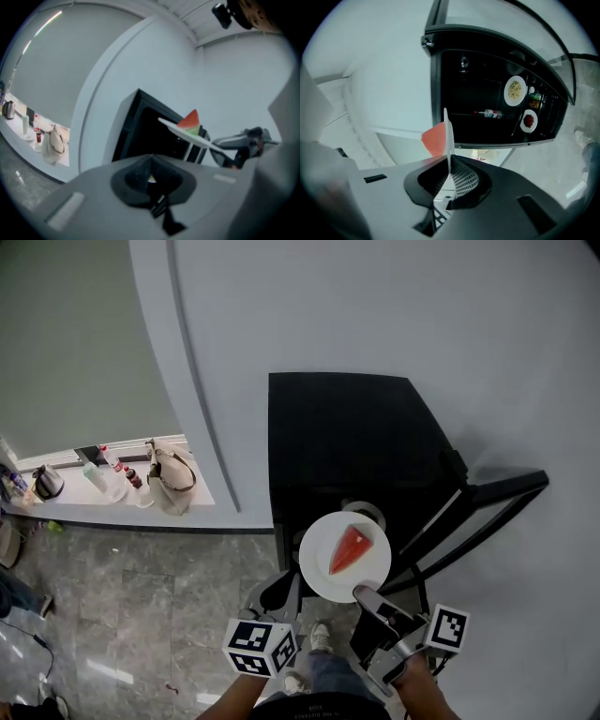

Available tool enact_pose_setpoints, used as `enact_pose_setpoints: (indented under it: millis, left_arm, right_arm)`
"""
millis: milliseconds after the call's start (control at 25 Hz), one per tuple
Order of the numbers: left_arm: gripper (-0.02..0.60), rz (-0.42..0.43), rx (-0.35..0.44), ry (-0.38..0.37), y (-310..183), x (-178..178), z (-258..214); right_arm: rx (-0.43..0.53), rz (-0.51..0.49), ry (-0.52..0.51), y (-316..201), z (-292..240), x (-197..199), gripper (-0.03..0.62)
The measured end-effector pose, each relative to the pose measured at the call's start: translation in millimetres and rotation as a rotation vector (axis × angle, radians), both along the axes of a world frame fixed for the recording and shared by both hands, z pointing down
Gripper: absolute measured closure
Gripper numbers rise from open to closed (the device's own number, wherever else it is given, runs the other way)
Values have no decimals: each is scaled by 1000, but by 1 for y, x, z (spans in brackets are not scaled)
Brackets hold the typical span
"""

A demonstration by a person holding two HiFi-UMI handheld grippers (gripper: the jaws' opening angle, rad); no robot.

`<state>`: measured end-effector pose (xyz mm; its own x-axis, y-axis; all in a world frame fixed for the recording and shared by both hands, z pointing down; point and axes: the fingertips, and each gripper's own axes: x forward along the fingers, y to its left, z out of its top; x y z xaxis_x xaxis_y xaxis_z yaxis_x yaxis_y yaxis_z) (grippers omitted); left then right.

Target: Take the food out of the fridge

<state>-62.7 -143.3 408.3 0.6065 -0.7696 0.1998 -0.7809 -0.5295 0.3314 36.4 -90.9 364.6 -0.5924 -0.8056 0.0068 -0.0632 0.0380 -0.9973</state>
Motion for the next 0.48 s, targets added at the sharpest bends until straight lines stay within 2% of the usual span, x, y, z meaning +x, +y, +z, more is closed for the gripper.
enact_pose_setpoints:
  millis: [240,480]
  left_arm:
    - [597,6,-7,34,15,-7,-5]
    - [597,2,1,46,18,-10,-19]
  right_arm:
    - [60,-38,-1,8,-53,-18,583]
    - [72,-68,5,-4,-87,-25,583]
